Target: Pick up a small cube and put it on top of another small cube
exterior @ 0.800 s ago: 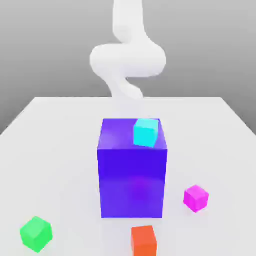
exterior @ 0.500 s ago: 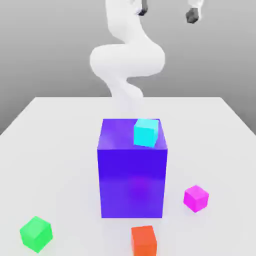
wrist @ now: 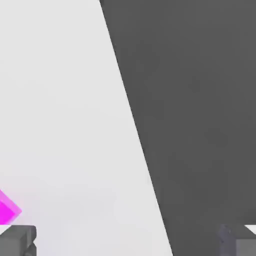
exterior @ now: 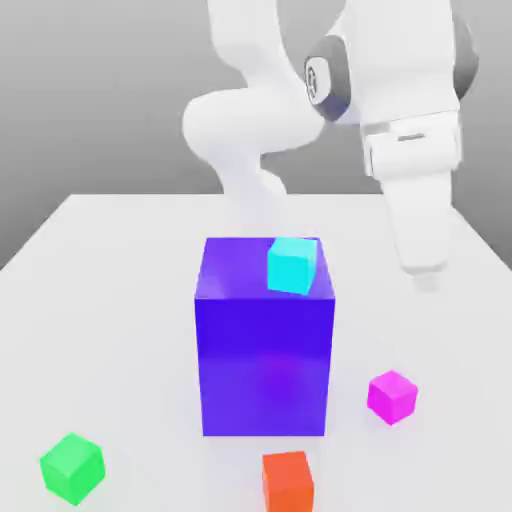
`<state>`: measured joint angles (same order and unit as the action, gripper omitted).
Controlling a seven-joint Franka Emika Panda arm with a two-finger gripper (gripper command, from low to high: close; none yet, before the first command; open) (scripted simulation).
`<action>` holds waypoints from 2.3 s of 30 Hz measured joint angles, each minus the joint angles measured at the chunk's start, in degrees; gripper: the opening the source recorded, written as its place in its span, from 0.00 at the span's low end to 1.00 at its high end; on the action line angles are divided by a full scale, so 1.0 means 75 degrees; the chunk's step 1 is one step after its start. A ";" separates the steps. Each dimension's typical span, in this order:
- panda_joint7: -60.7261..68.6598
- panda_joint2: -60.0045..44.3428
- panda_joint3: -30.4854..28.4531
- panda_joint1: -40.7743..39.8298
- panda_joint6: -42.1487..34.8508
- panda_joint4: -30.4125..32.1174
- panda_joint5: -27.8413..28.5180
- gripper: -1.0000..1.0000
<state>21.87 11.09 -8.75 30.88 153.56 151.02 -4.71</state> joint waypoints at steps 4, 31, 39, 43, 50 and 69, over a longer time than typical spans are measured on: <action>0.1332 -0.0689 0.0099 0.0346 0.0432 0.0384 -0.0061 0.50; 0.3453 -0.2314 0.0567 0.0591 0.1550 0.1061 0.0450 0.00; 0.1510 -0.2403 0.0119 0.0911 -0.0904 -0.0694 0.2201 0.00; 0.0992 -0.2686 -0.0393 0.0646 -0.2101 -0.1808 0.2851 0.00; 0.2128 -0.2939 -0.1321 -0.0574 -0.2514 -0.2500 0.2360 0.00; 0.7352 -0.4072 -0.1798 -0.4352 -0.0044 -0.1985 -0.1538 0.00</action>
<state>77.01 -19.45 -22.23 -1.76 153.23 136.14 -16.24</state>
